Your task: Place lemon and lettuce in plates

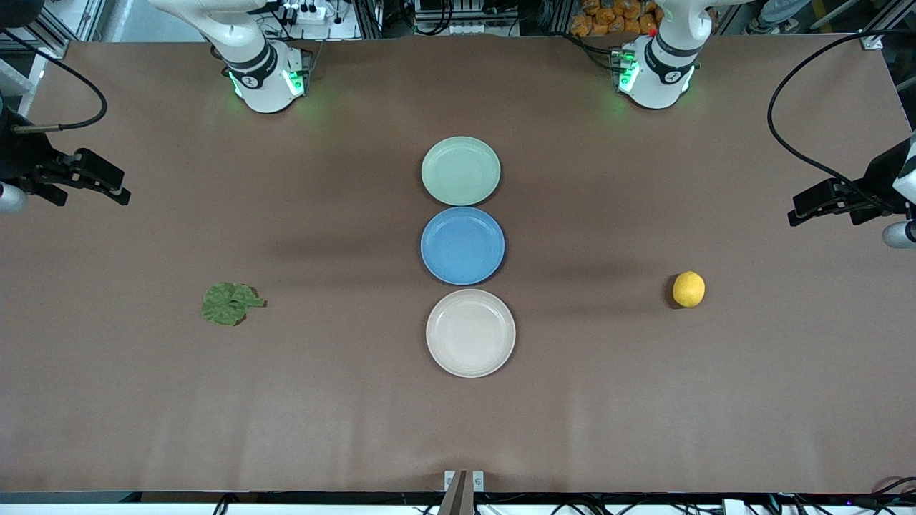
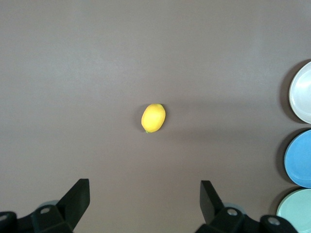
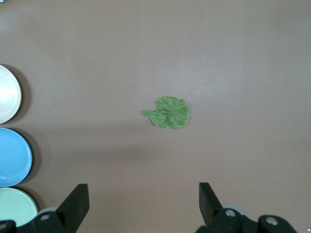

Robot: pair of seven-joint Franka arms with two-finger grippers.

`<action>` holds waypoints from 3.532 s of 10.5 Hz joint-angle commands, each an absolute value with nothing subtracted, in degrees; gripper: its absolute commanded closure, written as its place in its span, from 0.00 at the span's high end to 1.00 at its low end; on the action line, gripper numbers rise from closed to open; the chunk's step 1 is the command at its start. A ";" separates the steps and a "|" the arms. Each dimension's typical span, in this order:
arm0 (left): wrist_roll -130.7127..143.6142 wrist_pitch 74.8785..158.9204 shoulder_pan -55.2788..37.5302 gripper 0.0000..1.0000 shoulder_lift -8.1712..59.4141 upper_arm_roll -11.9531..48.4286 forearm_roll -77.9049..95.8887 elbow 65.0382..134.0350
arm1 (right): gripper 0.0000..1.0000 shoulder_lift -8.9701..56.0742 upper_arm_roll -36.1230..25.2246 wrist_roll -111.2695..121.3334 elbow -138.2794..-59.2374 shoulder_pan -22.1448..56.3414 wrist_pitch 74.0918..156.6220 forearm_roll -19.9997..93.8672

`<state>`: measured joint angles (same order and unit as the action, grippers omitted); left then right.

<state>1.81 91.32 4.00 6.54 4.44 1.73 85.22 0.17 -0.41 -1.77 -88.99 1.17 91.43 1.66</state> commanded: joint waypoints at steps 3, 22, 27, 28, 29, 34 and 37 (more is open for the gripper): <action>1.32 92.37 3.87 1.00 6.50 4.48 0.35 85.34 | 1.00 -0.18 -0.09 -1.85 -88.59 0.88 91.14 1.05; 1.32 101.74 3.87 1.00 15.20 4.57 0.44 90.59 | 1.00 12.20 -0.26 -1.93 -95.80 -3.07 100.01 -0.79; 1.23 111.35 3.17 1.00 19.06 4.83 0.26 95.80 | 1.00 19.59 -0.26 -2.63 -95.80 -4.65 105.02 -0.79; 1.06 111.71 2.55 1.00 19.59 4.75 0.09 96.24 | 1.00 20.47 -0.26 -2.64 -95.89 -4.75 105.73 -0.62; 1.05 112.41 2.37 1.00 20.21 4.83 -1.39 96.68 | 1.00 22.22 -0.26 -2.72 -95.98 -4.57 107.30 -0.62; 0.97 119.43 2.28 1.00 21.97 4.92 -1.93 102.56 | 1.00 24.60 -0.18 -2.72 -103.34 -3.08 119.31 -0.70; 0.97 124.61 2.37 1.00 22.59 4.83 -1.93 106.69 | 1.00 27.94 -0.26 -1.93 -104.77 -0.19 124.28 -1.14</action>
<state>1.58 121.92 2.17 23.15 4.82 -0.72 104.24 27.05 -0.32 -1.76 -104.53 -1.38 123.19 -0.17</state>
